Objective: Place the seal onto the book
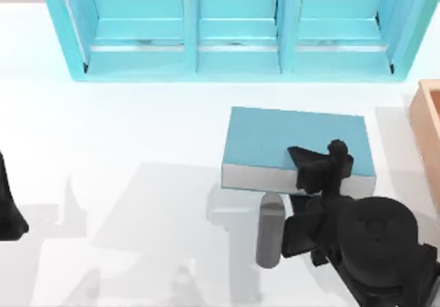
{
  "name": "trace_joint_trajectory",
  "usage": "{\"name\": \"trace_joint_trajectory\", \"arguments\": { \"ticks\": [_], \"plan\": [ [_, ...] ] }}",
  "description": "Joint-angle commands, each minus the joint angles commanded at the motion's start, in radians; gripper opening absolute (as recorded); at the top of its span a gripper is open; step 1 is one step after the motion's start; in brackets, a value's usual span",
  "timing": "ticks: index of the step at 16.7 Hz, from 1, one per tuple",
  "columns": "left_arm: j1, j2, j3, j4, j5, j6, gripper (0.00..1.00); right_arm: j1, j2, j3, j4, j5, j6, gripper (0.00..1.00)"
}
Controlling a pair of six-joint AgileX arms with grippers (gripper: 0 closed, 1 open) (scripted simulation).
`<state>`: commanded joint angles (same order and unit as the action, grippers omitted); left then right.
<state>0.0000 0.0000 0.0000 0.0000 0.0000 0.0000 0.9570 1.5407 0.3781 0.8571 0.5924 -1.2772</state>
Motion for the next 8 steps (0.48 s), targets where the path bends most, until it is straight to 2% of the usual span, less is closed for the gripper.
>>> {"name": "trace_joint_trajectory", "arguments": {
  "ticks": [8],
  "plan": [
    [0.0, 0.0, 0.0, 0.0, 0.0, 0.0, 1.0, 0.003, -0.005, -0.015, 0.0, -0.001, -0.011, 0.0]
  ]
}}
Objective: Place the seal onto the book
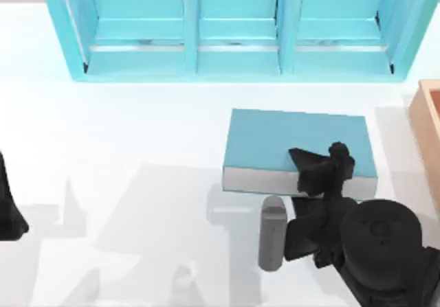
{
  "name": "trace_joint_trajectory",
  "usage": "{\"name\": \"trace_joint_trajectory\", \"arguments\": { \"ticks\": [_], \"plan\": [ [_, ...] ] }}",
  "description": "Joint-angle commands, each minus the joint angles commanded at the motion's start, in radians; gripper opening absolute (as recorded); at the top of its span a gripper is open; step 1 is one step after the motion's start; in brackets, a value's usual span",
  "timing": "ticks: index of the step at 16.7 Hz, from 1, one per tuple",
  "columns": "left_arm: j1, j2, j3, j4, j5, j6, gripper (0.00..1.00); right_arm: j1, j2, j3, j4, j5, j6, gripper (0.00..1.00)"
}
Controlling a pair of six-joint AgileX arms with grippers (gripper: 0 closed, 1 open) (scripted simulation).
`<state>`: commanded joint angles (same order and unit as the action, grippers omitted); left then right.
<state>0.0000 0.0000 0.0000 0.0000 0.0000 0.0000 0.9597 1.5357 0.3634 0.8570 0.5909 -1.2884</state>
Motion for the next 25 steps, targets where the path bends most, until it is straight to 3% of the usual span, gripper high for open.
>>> {"name": "trace_joint_trajectory", "arguments": {
  "ticks": [7, 15, 20, 25],
  "plan": [
    [0.0, 0.0, 0.0, 0.0, 0.0, 0.0, 1.0, 0.008, -0.012, -0.008, -0.004, 0.007, 0.003, 0.0],
    [0.0, 0.0, 0.0, 0.0, 0.0, 0.0, 1.0, 0.009, 0.151, -0.043, 0.19, 0.007, 0.004, 0.0],
    [0.0, 0.0, 0.0, 0.0, 0.0, 0.0, 1.0, 0.007, 0.166, -0.046, 0.21, 0.01, 0.004, 0.0],
    [0.0, 0.0, 0.0, 0.0, 0.0, 0.0, 1.0, 0.007, 0.166, -0.046, 0.21, 0.01, 0.004, 0.38]
  ]
}}
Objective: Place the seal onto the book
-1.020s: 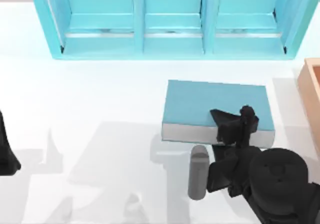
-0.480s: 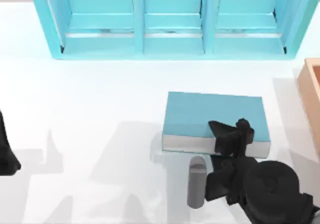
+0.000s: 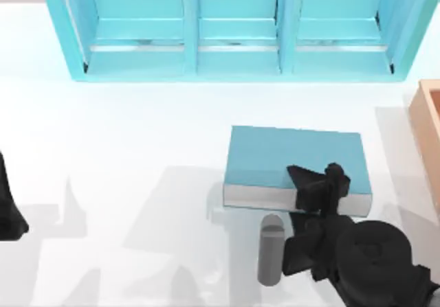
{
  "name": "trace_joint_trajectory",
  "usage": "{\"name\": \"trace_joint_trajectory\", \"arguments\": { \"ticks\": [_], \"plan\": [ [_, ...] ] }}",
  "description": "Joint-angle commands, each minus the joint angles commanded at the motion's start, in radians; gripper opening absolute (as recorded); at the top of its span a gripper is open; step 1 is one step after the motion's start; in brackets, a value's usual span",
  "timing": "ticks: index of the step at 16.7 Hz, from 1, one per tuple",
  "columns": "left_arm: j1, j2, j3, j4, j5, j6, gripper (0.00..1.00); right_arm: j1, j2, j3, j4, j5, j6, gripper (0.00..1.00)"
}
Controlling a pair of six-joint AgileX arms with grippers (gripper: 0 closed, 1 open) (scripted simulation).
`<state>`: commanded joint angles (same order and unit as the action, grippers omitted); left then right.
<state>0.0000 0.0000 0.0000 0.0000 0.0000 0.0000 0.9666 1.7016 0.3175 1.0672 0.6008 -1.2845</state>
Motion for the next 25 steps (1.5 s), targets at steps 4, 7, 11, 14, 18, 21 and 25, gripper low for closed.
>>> {"name": "trace_joint_trajectory", "arguments": {
  "ticks": [4, 7, 11, 14, 18, 21, 25],
  "plan": [
    [0.0, 0.0, 0.0, 0.0, 0.0, 0.0, 1.0, 0.0, 0.0, 0.0, 0.0, 0.0, 0.0, 0.68],
    [0.0, 0.0, 0.0, 0.0, 0.0, 0.0, 1.0, 0.0, 0.0, 0.0, 0.0, 0.0, 0.0, 0.9],
    [0.0, 0.0, 0.0, 0.0, 0.0, 0.0, 1.0, 0.0, 0.0, 0.0, 0.0, 0.0, 0.0, 1.0],
    [0.0, 0.0, 0.0, 0.0, 0.0, 0.0, 1.0, 0.0, 0.0, 0.0, 0.0, 0.0, 0.0, 1.0],
    [0.0, 0.0, 0.0, 0.0, 0.0, 0.0, 1.0, 0.003, 0.0, -0.001, -0.003, 0.002, 0.003, 1.0],
    [0.0, 0.0, 0.0, 0.0, 0.0, 0.0, 1.0, 0.07, -0.024, 0.0, -0.068, 0.065, 0.06, 1.0],
    [0.0, 0.0, 0.0, 0.0, 0.0, 0.0, 1.0, 0.271, -0.092, -0.007, -0.3, 0.243, 0.216, 1.0]
  ]
}}
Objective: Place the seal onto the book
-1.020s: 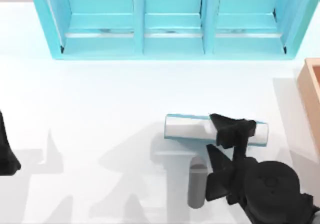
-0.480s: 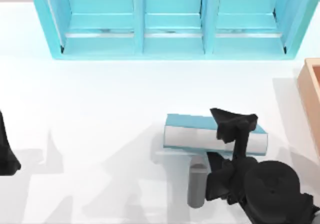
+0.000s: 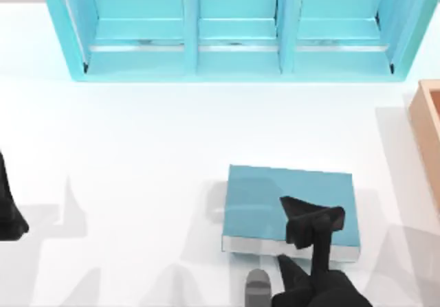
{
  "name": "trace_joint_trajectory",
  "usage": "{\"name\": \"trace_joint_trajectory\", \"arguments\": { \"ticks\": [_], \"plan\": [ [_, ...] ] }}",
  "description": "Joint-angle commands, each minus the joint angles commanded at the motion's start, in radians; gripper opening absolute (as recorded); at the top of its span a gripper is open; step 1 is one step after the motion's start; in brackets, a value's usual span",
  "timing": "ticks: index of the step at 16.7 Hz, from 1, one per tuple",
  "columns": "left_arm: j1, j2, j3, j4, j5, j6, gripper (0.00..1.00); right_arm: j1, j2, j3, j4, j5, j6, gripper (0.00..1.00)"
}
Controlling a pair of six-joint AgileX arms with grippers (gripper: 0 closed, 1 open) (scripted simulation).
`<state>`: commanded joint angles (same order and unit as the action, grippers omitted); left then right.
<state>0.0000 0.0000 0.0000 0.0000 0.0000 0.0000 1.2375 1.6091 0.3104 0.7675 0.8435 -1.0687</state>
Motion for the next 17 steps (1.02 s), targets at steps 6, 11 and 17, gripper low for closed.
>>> {"name": "trace_joint_trajectory", "arguments": {
  "ticks": [6, 11, 17],
  "plan": [
    [0.0, 0.0, 0.0, 0.0, 0.0, 0.0, 1.0, 0.347, -0.152, -0.01, -0.429, 0.29, 0.31, 1.0],
    [0.0, 0.0, 0.0, 0.0, 0.0, 0.0, 1.0, 0.445, -0.218, -0.005, -0.53, 0.377, 0.408, 1.0],
    [0.0, 0.0, 0.0, 0.0, 0.0, 0.0, 1.0, 0.42, -0.196, 0.019, -0.559, 0.345, 0.411, 1.0]
  ]
}}
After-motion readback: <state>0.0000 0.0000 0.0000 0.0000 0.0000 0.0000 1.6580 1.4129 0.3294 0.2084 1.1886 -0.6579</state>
